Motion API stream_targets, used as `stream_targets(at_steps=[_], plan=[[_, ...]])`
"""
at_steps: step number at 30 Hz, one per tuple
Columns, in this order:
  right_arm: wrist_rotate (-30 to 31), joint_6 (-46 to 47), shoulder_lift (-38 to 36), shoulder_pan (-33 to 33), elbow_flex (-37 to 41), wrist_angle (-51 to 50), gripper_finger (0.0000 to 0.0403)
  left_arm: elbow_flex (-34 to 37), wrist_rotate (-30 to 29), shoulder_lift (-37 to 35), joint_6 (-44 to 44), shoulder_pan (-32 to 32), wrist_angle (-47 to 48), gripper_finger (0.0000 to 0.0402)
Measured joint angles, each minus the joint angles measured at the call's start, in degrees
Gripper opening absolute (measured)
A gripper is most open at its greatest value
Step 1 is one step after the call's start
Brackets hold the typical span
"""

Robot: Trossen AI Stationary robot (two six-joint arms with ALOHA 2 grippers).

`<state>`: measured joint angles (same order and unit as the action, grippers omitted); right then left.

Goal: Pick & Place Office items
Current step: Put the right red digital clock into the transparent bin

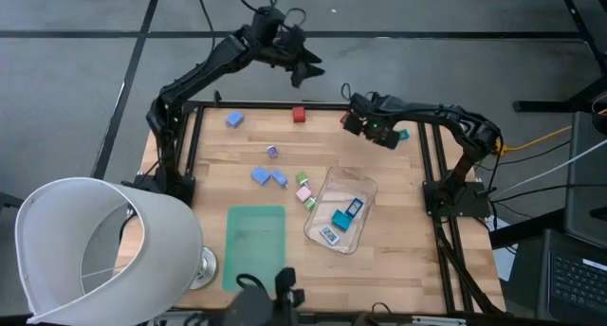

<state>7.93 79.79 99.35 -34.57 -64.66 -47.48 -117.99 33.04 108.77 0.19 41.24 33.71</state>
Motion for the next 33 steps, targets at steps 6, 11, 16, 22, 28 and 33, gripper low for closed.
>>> stream_targets(at_steps=[6, 11, 16, 22, 28, 33], plan=[[5.2, 12.7, 0.0, -0.7, 0.0, -0.1, 0.0281, 0.0, 2.6, 0.0, 1.4, 3.5, -0.2, 0.0239], [7.4, 13.8, 0.4, -2.7, 0.0, -1.4, 0.0281, 0.0, 3.2, 0.0, 0.7, 4.0, -0.3, 0.0239], [7.3, 6.6, 0.7, -5.7, 0.0, -1.7, 0.0281, 0.0, 5.5, 0.0, 0.6, 3.3, -0.5, 0.0239], [7.7, 4.8, 0.7, -9.3, 0.0, -2.0, 0.0281, 0.0, 5.5, 0.0, 0.1, 2.6, -0.5, 0.0239], [7.6, 3.6, 0.7, -10.6, 0.1, -2.6, 0.0281, 0.0, 5.5, 0.0, 0.1, 2.6, -0.5, 0.0239], [4.3, 4.7, 0.7, -10.6, 4.7, 0.8, 0.0281, 0.0, 5.5, 0.0, 0.1, 2.6, -0.5, 0.0239]])
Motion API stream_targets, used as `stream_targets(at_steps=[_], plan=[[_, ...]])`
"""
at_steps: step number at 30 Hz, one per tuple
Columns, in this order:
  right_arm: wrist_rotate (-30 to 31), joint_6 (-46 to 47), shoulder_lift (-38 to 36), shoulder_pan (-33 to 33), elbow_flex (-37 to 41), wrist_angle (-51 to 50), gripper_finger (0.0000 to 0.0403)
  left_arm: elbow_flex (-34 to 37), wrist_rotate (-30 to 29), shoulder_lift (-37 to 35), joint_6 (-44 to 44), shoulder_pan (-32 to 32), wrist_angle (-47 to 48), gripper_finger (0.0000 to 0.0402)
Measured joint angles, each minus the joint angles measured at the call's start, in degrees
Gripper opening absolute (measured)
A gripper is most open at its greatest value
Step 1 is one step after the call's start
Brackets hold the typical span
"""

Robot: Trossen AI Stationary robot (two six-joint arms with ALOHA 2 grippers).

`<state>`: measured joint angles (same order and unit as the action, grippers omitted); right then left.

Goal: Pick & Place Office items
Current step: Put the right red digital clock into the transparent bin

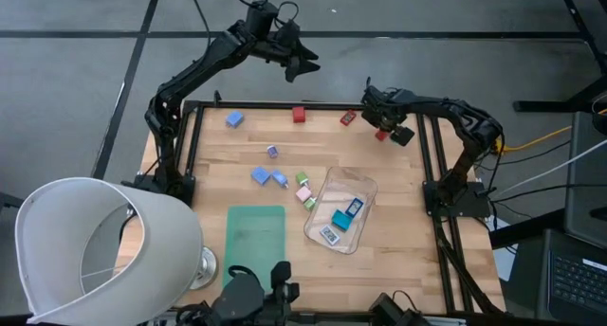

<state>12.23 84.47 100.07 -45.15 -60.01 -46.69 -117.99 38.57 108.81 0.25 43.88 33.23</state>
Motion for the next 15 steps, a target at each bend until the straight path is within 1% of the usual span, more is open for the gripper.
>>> stream_targets(at_steps=[4, 8, 15], plan=[[-1.8, 2.1, 0.0, 0.9, 3.7, 3.8, 0.0281, 0.0, 0.0, 0.0, 0.0, 0.0, 0.0, 0.0239], [-0.9, 2.5, 0.0, 1.4, 4.0, 4.6, 0.0281, 0.0, 0.0, 0.0, -0.5, 0.0, 0.0, 0.0239], [0.2, 1.6, 0.0, 0.2, 4.0, 7.6, 0.0281, 0.0, 0.0, 0.0, -0.5, 0.0, 0.4, 0.0239]])
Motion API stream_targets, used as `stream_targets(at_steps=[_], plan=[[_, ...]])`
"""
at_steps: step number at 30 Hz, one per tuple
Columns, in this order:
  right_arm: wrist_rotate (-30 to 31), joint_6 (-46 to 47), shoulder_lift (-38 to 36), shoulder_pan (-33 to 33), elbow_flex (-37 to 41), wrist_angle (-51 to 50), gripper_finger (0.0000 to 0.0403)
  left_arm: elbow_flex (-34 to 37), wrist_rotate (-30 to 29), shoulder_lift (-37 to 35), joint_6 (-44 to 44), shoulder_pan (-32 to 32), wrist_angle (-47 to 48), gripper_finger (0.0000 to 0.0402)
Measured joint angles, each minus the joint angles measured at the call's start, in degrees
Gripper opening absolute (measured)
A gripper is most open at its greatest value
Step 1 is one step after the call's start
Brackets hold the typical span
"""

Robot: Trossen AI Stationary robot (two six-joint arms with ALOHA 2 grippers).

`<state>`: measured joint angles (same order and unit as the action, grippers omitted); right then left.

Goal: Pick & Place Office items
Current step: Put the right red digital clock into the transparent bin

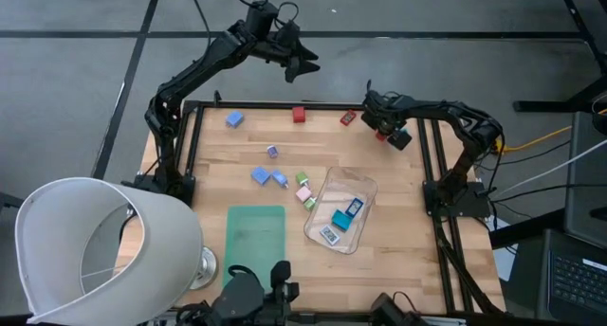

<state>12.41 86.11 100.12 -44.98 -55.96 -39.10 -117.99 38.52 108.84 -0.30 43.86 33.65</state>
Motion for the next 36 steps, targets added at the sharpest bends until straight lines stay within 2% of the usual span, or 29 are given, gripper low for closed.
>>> stream_targets(at_steps=[7, 13, 21, 24, 28, 36], plan=[[0.0, -1.1, 0.0, -0.4, 0.0, 0.8, 0.0268, 0.0, 0.0, 0.0, -0.5, 0.0, 0.9, 0.0239], [-1.0, -2.7, 3.1, 0.0, -0.2, 1.2, 0.0242, 0.0, -0.1, 0.0, -0.5, 0.0, 1.0, 0.0239], [1.1, -2.6, 4.1, 1.4, -0.2, 1.4, 0.0232, 0.0, -0.1, 0.0, -0.5, 0.2, 1.0, 0.0239], [0.7, -2.8, 4.1, 1.4, -0.2, 1.8, 0.0210, 0.0, -0.1, 0.0, -0.5, 0.2, 1.1, 0.0239], [-0.2, -3.0, 4.1, 1.4, -0.3, 2.2, 0.0157, 0.0, -0.1, 0.0, -0.5, 0.2, 1.1, 0.0239], [-2.4, -6.4, 4.2, 2.1, -2.1, 1.8, 0.0154, 0.0, -0.1, 0.0, -0.5, 0.2, 1.0, 0.0239]])
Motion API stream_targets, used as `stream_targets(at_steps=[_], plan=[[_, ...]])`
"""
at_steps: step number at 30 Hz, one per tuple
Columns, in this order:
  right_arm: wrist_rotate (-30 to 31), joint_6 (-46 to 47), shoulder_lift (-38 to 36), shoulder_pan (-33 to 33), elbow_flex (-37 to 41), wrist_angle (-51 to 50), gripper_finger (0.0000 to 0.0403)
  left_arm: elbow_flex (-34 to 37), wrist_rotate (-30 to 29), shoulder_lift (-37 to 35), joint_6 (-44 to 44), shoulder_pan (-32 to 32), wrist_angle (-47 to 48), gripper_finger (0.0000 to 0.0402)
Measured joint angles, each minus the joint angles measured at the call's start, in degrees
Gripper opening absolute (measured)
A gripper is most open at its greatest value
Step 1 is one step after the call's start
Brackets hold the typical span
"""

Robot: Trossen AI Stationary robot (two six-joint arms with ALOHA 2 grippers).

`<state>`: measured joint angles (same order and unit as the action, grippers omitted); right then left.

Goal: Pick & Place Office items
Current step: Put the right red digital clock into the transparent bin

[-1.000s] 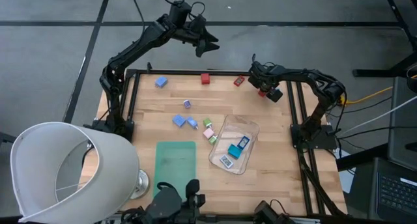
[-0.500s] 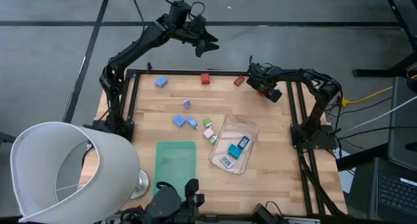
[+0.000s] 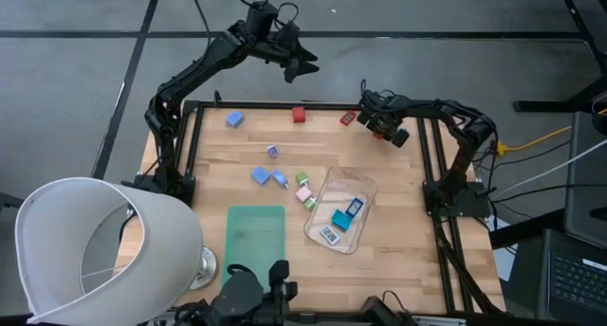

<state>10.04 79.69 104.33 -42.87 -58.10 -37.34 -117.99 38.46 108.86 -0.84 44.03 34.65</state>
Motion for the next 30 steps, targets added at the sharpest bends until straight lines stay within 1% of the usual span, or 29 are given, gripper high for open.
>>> stream_targets(at_steps=[2, 5, 7, 12, 18, 22, 26, 30], plan=[[-1.7, -1.5, -0.2, 0.6, -0.9, 0.5, 0.0154, 0.0, 0.0, 0.0, 0.0, 0.0, -0.2, 0.0239], [-6.7, -4.5, -1.2, 2.1, -2.6, 1.8, 0.0154, 0.0, 0.0, 0.0, 0.0, 0.4, -0.6, 0.0239], [-7.7, -7.0, -2.1, 3.1, -3.6, 1.2, 0.0154, 0.0, 0.0, 0.0, 0.0, 0.9, -0.6, 0.0239], [-7.1, -9.7, -4.7, 6.9, -4.7, 0.4, 0.0154, 0.0, 0.0, 0.0, 0.0, 2.3, -0.7, 0.0239], [-10.6, -13.6, -8.9, 11.7, -4.7, 1.5, 0.0154, 0.0, 0.0, 0.0, 0.0, 4.1, -0.8, 0.0239], [-13.9, -13.7, -12.5, 17.2, -4.7, 2.6, 0.0154, 0.0, 0.0, 0.0, 0.0, 4.8, -0.8, 0.0239], [-13.3, -11.7, -16.5, 23.0, -4.8, 5.1, 0.0154, 0.0, 0.0, 0.0, 0.0, 5.1, -1.1, 0.0239], [-13.8, -9.2, -19.5, 29.4, -4.9, 5.2, 0.0154, 0.0, 0.0, 0.0, 0.0, 5.3, -1.6, 0.0239]])
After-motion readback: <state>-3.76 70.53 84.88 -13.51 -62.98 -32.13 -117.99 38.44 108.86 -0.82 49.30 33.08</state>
